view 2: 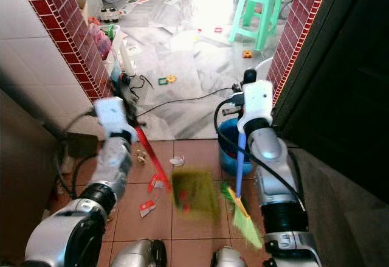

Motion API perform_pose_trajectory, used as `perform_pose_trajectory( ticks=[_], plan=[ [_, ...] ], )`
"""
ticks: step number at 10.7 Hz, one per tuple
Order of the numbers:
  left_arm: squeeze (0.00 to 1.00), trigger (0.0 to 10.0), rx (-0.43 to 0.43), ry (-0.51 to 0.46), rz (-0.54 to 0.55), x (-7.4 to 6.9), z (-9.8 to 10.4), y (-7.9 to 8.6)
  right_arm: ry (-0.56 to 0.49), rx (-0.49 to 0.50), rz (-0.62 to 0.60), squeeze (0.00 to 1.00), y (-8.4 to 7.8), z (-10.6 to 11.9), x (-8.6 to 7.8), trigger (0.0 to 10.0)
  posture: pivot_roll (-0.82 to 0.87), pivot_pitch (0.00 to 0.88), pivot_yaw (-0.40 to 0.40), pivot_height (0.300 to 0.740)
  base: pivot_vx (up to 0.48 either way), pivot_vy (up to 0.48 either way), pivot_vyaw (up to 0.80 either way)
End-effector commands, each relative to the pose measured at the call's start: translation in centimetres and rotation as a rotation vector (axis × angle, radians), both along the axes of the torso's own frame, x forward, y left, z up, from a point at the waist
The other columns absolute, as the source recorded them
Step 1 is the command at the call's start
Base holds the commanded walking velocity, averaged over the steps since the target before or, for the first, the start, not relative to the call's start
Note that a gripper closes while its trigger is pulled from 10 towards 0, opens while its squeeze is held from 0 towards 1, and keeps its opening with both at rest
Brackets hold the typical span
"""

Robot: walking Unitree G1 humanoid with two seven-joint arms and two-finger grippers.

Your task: Sweep floor

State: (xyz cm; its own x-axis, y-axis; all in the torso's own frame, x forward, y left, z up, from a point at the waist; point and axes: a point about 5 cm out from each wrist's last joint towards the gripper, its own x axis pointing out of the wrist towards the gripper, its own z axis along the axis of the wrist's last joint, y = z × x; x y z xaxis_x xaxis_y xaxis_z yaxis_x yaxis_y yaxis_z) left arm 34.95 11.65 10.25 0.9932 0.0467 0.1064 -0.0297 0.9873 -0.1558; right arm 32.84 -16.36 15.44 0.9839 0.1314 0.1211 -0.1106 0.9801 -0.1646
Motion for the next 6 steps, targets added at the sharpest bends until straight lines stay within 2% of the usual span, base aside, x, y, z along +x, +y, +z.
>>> perform_pose_trajectory(
  ticks=[1, 4, 5, 6],
  plan=[
    [0.0, 10.0, -0.006, -0.091, 0.014, 0.5, 2.0, 0.8, 0.013, -0.024, -0.02, 0.0, -0.1, -0.6, -0.1, 10.0, -0.1, 0.007, 0.047, 0.74, 0.0, 0.0, 0.0],
    [0.0, 10.0, 0.037, -0.22, 0.072, -0.4, 5.7, 3.2, 0.156, -0.161, -0.143, 0.0, -2.5, -3.7, -0.1, 10.0, -0.08, 0.013, 0.045, 0.74, 0.0, 0.0, 0.0],
    [0.0, 10.0, 0.029, -0.241, 0.092, -0.7, 6.8, 3.7, 0.168, -0.169, -0.162, 0.0, -2.8, -4.1, -0.2, 10.0, -0.08, 0.015, 0.046, 0.74, 0.0, 0.0, 0.0],
    [0.0, 10.0, 0.011, -0.288, 0.129, -1.2, 8.8, 4.2, 0.185, -0.164, -0.156, 0.0, -2.6, -4.6, -0.4, 10.0, -0.08, 0.016, 0.045, 0.74, 0.0, 0.0, 0.0]
  ],
)
